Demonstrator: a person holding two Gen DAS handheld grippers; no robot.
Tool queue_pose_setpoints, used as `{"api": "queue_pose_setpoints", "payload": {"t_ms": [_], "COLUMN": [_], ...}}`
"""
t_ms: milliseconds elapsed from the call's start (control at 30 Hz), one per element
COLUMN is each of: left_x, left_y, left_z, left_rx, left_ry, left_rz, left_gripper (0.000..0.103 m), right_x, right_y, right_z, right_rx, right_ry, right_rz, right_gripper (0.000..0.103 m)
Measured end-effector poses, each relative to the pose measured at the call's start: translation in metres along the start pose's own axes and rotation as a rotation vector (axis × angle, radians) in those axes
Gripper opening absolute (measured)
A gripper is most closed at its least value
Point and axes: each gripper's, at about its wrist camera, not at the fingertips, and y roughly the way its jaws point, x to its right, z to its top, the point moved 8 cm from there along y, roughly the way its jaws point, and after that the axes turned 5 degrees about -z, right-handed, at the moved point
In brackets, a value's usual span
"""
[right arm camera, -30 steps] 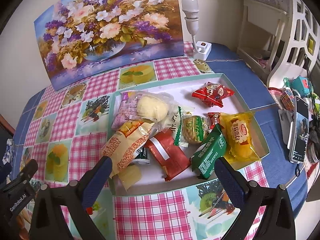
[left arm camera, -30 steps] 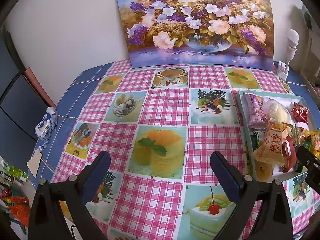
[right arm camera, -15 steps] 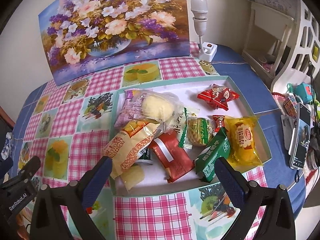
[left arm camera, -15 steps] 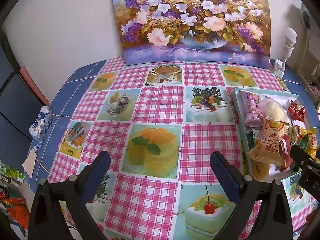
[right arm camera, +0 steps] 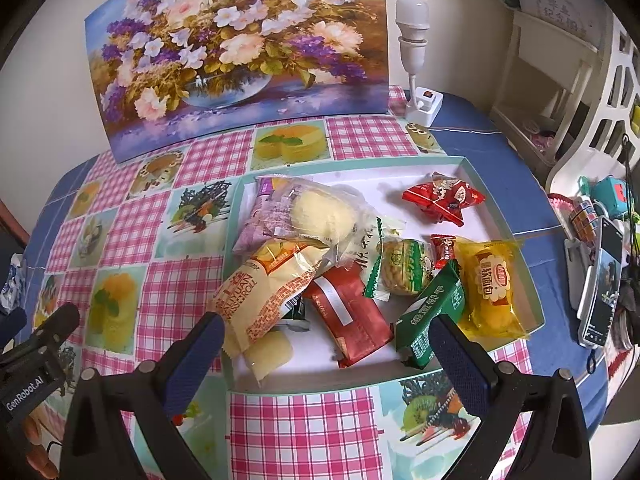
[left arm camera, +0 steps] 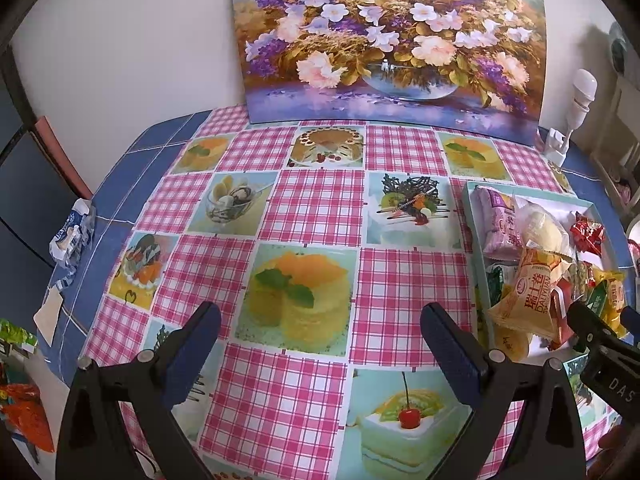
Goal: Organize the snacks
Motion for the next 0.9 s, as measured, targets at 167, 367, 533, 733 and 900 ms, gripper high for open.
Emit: {"api": "queue_pose_setpoints", "payload": {"t_ms": [167, 367, 533, 733, 900], "left_x": [0.0014, 0.0015, 0.0019, 0.0026, 0.0027], "left_y": [0.0010, 0.0016, 0.0020, 0.0024, 0.0026], "left_z": [-0.0007, -0.0006, -0.0007, -0.0009, -0.0007], "left_rx": [-0.005, -0.009, -0.012, -0.014, -0.016], "left_ry": [0.000, 0.002, 0.002, 0.008, 0.008], "left_rz": [-0.004, -0.006, -0.006, -0.005, -0.005], "left_gripper": [0.100, 0.100, 0.100, 0.100, 0.100], "right_x": [-0.0009, -0.0013, -0.0025, -0.0028, -0.0034], "right_y": [0.0006, 0.0008, 0.0016, 0.0019, 0.0021], "right_z": [-0.0002, 0.0000, -0.0007, -0.0007, -0.0009], "right_rx": [-0.002, -0.002, -0.003, -0.003, -0.004], "right_ry": [-0.005, -0.004, -0.010, -0.012, -0.016], "right_rz": [0.001, 0.001, 0.002, 0.002, 0.003], "right_gripper": [0.103, 0.103, 0.103, 0.103, 0.103]}}
